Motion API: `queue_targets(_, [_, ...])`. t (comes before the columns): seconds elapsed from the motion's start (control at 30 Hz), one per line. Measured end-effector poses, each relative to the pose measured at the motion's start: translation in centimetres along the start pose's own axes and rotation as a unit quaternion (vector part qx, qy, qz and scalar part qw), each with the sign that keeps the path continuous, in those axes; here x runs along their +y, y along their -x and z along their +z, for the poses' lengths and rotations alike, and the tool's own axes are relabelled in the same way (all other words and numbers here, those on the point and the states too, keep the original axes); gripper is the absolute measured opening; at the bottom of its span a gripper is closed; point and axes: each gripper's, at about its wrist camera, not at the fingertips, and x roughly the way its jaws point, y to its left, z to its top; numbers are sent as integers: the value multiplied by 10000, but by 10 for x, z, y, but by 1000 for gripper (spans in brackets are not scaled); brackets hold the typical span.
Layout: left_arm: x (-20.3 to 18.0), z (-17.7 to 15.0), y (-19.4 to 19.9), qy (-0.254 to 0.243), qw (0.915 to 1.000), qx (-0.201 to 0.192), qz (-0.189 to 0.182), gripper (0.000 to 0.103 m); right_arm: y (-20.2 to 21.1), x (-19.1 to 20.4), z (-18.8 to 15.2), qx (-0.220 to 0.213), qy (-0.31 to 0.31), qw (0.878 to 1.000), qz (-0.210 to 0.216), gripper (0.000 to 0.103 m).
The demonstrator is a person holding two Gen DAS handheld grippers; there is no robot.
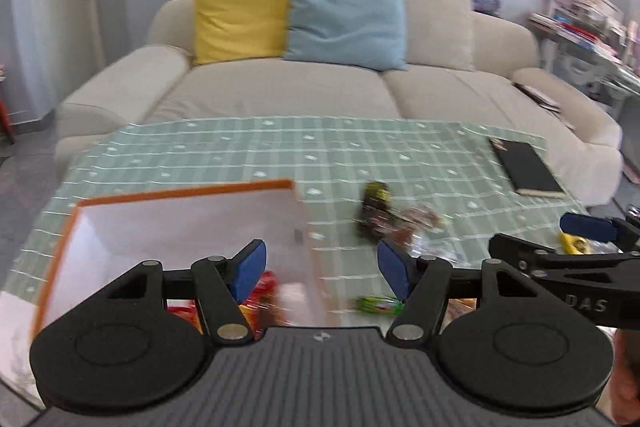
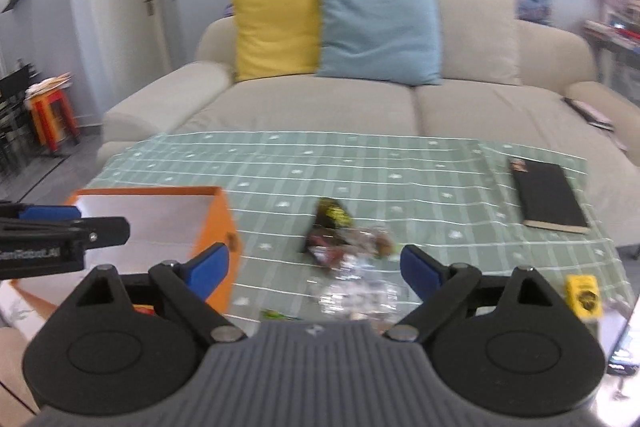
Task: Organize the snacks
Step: 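Move both grippers back toward the remaining snacks on the table, then lower the left gripper toward the green sausage while the right approaches the peanut bag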
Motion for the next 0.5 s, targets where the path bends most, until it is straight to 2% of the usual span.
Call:
queue_targets(0.17, [-34,-14,-12,-368,9988,70,-326,75,0,-29,-25,-46,85,9994,-340,96])
queue_targets(0.3, [-55,-26,-24,-531,9965,177,-618,75,-7,-49,-46,249,34,9987,-443,96])
queue_targets(0.5, [-75,-45,-42,-670,9934,455,-810,75,-21,-66,-78,625,-35,9963,-583,95])
